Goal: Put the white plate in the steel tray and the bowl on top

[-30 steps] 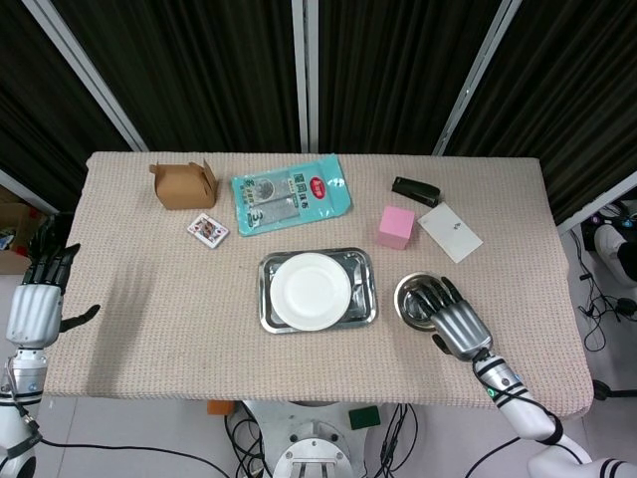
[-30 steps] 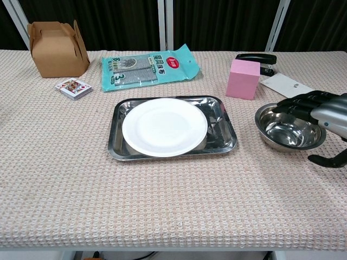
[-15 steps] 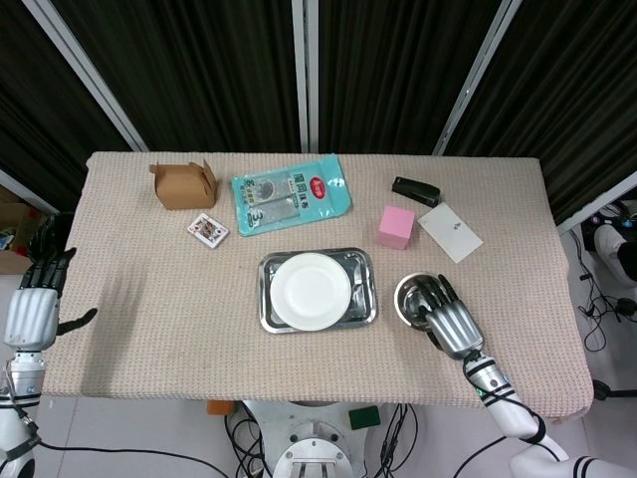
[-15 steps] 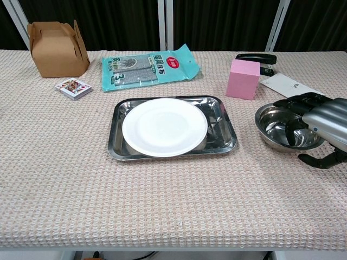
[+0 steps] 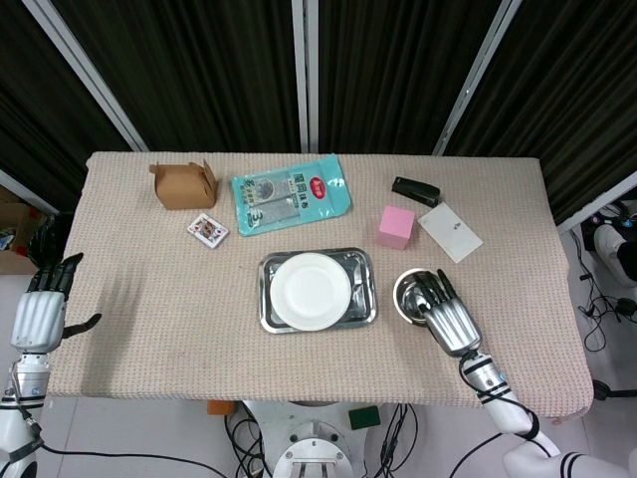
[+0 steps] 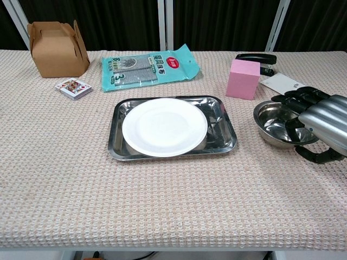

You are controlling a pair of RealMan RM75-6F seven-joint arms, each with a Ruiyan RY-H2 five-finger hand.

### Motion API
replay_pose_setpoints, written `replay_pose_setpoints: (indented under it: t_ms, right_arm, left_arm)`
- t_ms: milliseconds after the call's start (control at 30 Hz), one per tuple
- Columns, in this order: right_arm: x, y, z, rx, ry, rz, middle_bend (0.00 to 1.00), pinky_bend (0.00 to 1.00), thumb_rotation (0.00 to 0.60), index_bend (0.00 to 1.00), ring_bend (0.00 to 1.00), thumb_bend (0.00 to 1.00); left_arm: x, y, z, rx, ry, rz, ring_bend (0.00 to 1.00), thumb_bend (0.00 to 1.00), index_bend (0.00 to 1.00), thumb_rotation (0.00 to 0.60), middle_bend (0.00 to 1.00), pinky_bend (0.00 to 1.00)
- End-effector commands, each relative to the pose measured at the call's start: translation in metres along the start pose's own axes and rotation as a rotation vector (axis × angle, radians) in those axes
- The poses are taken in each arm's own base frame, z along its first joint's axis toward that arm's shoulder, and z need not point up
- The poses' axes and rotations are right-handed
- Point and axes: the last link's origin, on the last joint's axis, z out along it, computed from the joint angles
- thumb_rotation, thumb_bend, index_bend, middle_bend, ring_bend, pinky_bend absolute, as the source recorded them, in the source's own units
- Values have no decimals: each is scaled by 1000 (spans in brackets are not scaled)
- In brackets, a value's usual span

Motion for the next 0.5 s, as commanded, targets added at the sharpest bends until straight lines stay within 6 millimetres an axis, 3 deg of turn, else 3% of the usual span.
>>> replay_pose_setpoints:
  t_ms: [33, 300, 500]
  right_arm:
    - [2, 0, 0, 2, 20, 8, 0, 0, 600, 762, 0, 507]
    - [27, 2, 2, 15, 145, 34, 3, 0, 600, 824, 0, 545]
    - [58, -23, 28, 117, 225, 56, 5, 0, 600, 835, 0, 545]
  left_arm:
    - [1, -1, 0, 4, 1, -2, 68, 14, 53, 600, 119, 177]
    - [9, -7, -1, 26, 27, -21, 68, 13, 54, 600, 119, 178]
    - [16, -17, -3, 57, 49, -27, 68, 13, 55, 600, 119, 177]
